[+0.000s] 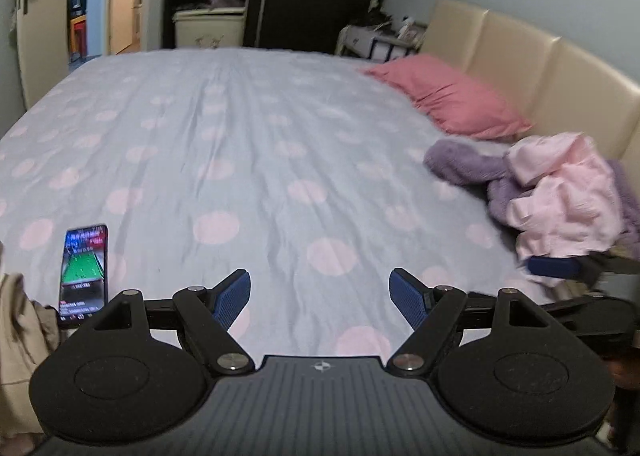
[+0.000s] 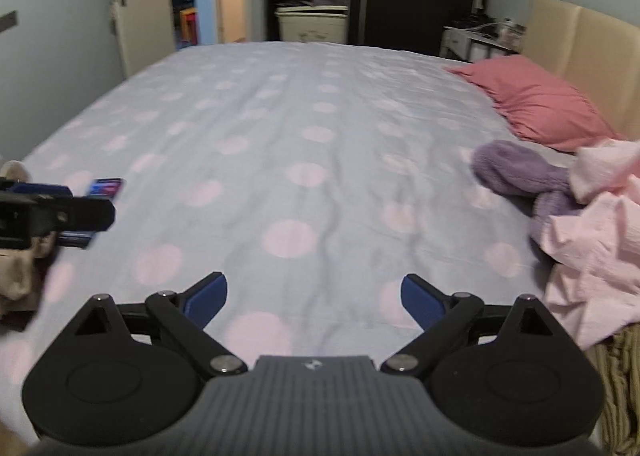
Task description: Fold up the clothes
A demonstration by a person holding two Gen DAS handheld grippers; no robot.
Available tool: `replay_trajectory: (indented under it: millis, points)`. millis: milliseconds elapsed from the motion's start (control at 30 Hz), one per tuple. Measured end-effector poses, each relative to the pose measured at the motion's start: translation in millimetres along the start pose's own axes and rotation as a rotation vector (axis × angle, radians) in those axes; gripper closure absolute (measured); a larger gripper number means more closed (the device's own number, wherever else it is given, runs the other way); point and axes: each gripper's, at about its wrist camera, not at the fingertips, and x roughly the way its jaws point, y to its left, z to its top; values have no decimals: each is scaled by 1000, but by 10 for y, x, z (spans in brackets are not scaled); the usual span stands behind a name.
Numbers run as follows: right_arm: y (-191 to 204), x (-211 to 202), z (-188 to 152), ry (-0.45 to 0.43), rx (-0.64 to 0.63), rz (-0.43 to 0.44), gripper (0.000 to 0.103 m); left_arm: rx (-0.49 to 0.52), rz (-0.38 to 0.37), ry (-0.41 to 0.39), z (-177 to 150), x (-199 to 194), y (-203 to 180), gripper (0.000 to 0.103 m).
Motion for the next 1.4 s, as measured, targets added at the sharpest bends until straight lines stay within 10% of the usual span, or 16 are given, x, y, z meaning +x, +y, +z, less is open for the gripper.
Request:
replay_trajectory:
  millis: [733, 1400]
  points:
    - [678, 140, 30, 86, 30, 17, 4, 19, 257, 113, -374, -210, 170, 27]
    - [786, 126, -48, 93, 40, -36, 4, 11, 268, 115, -342, -222, 176, 28]
